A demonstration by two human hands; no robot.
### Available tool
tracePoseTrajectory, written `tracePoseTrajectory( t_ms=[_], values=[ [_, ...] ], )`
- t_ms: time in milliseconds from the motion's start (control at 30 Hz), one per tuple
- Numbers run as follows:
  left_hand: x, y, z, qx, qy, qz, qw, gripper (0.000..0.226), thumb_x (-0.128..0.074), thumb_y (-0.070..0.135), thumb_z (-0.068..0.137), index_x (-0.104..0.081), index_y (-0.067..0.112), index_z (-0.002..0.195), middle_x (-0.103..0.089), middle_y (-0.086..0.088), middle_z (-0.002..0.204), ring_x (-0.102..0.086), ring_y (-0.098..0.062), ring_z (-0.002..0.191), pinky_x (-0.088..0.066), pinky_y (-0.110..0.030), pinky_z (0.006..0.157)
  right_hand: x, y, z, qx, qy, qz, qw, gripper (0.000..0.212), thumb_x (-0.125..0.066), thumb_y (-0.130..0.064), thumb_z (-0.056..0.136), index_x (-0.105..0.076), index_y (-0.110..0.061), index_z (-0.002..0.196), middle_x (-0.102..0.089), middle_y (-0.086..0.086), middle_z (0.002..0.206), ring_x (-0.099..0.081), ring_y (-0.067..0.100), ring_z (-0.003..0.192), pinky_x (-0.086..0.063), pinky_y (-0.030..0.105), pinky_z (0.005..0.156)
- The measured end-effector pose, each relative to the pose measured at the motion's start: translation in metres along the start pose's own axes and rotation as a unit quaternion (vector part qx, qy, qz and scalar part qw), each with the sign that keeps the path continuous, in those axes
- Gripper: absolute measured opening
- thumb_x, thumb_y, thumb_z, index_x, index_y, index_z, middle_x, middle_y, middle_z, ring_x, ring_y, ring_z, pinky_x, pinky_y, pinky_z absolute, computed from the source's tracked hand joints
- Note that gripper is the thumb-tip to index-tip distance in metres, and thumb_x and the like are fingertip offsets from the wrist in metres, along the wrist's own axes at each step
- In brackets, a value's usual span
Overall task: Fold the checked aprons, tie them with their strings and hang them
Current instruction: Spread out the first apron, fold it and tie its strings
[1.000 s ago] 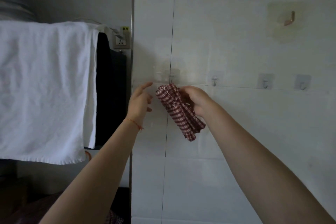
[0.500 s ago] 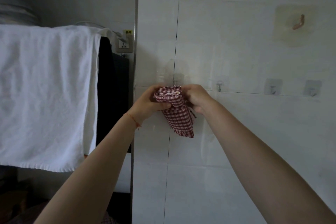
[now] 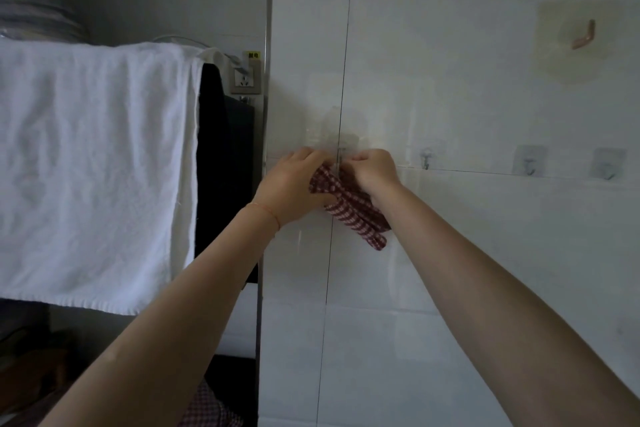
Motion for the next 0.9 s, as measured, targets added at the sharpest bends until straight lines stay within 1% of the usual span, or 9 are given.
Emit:
tracePoseTrajectory(
  t_ms=[67, 167, 267, 400, 533, 667, 733, 800, 900],
  values=[
    [-0.007, -0.005, -0.002, 0.005, -0.014, -0.045, 0.999, 0.054, -0.076, 0.025, 0.082, -0.057, 0.025, 0.132, -0.05, -0.006, 0.129, -0.054, -0.023, 0.11, -0.045, -0.03, 0.093, 0.004, -0.006, 0.0, 0.019, 0.004, 0.003, 1.0, 0.013, -0.07, -0.016, 0.085, -0.072, -0.011, 0.073, -0.072, 0.009, 0.079, -0.069, 0.022, 0.076, -0.056, 0.031, 0.068],
    [-0.009, -0.008, -0.001, -0.009, -0.007, -0.052, 0.999, 0.046, -0.074, 0.02, 0.085, -0.063, 0.024, 0.13, -0.05, -0.01, 0.128, -0.055, -0.022, 0.106, -0.039, -0.021, 0.091, 0.005, -0.013, 0.004, 0.044, 0.004, 0.036, 0.998, 0.016, -0.071, -0.012, 0.086, -0.069, -0.018, 0.071, -0.073, 0.007, 0.08, -0.072, 0.025, 0.079, -0.061, 0.043, 0.08],
    [-0.01, -0.011, 0.006, 0.0, 0.002, -0.033, 0.999, 0.041, -0.072, 0.023, 0.086, -0.066, 0.023, 0.127, -0.051, -0.008, 0.128, -0.056, -0.023, 0.107, -0.042, -0.023, 0.088, 0.005, -0.019, 0.009, 0.063, 0.019, 0.029, 0.997, 0.017, -0.074, -0.014, 0.085, -0.069, -0.023, 0.072, -0.074, 0.002, 0.085, -0.072, 0.023, 0.082, -0.06, 0.044, 0.083],
    [-0.01, -0.012, 0.011, 0.014, 0.023, 0.05, 0.998, 0.039, -0.065, 0.035, 0.09, -0.061, 0.03, 0.129, -0.05, -0.001, 0.132, -0.055, -0.021, 0.108, -0.043, -0.027, 0.074, 0.006, -0.023, 0.015, 0.06, 0.038, 0.012, 0.997, 0.016, -0.075, -0.017, 0.084, -0.069, -0.026, 0.071, -0.074, 0.001, 0.086, -0.071, 0.021, 0.086, -0.058, 0.041, 0.086],
    [-0.012, -0.008, 0.009, -0.005, 0.045, 0.117, 0.992, 0.039, -0.061, 0.039, 0.09, -0.059, 0.028, 0.128, -0.054, -0.007, 0.129, -0.055, -0.029, 0.109, -0.053, -0.041, 0.075, 0.002, -0.024, 0.022, 0.046, 0.027, -0.034, 0.998, 0.004, -0.073, -0.016, 0.083, -0.076, -0.016, 0.081, -0.075, 0.004, 0.089, -0.07, 0.021, 0.088, -0.058, 0.038, 0.087],
    [-0.015, -0.002, 0.009, -0.017, 0.061, 0.181, 0.981, 0.04, -0.055, 0.039, 0.093, -0.057, 0.024, 0.13, -0.053, -0.008, 0.134, -0.049, -0.031, 0.122, -0.048, -0.047, 0.088, 0.0, -0.029, 0.027, 0.035, 0.024, -0.097, 0.994, 0.02, -0.068, -0.013, 0.084, -0.073, 0.004, 0.092, -0.073, 0.017, 0.092, -0.068, 0.027, 0.086, -0.055, 0.036, 0.074],
    [-0.017, 0.004, 0.011, -0.043, 0.067, 0.206, 0.975, 0.037, -0.052, 0.036, 0.095, -0.057, 0.021, 0.128, -0.055, -0.003, 0.134, -0.048, -0.028, 0.125, -0.044, -0.046, 0.091, -0.001, -0.03, 0.031, 0.018, 0.021, -0.118, 0.993, 0.018, -0.068, -0.014, 0.082, -0.07, 0.003, 0.085, -0.07, 0.014, 0.084, -0.067, 0.028, 0.08, -0.049, 0.031, 0.059],
    [-0.018, 0.008, 0.011, -0.064, 0.078, 0.225, 0.969, 0.035, -0.05, 0.035, 0.094, -0.06, 0.018, 0.123, -0.062, -0.001, 0.124, -0.054, -0.028, 0.116, -0.043, -0.043, 0.088, 0.0, -0.03, 0.033, 0.0, 0.027, -0.14, 0.99, 0.013, -0.069, -0.016, 0.08, -0.062, -0.005, 0.076, -0.062, 0.006, 0.073, -0.06, 0.023, 0.069, -0.038, 0.026, 0.047],
    [-0.019, 0.008, 0.011, -0.072, 0.089, 0.246, 0.962, 0.033, -0.049, 0.037, 0.093, -0.06, 0.019, 0.119, -0.065, -0.001, 0.117, -0.056, -0.029, 0.11, -0.043, -0.044, 0.087, -0.005, -0.038, 0.036, 0.026, 0.014, -0.185, 0.982, 0.013, -0.068, -0.013, 0.079, -0.062, -0.006, 0.07, -0.062, 0.004, 0.069, -0.058, 0.021, 0.065, -0.036, 0.025, 0.047]
  ],
)
Point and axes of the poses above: each hand's wrist, its own z-axis towards the middle knuckle, its own x-axis out of the back of the hand, y = z × x, the point moved 9 cm from there along z, towards the middle knuckle
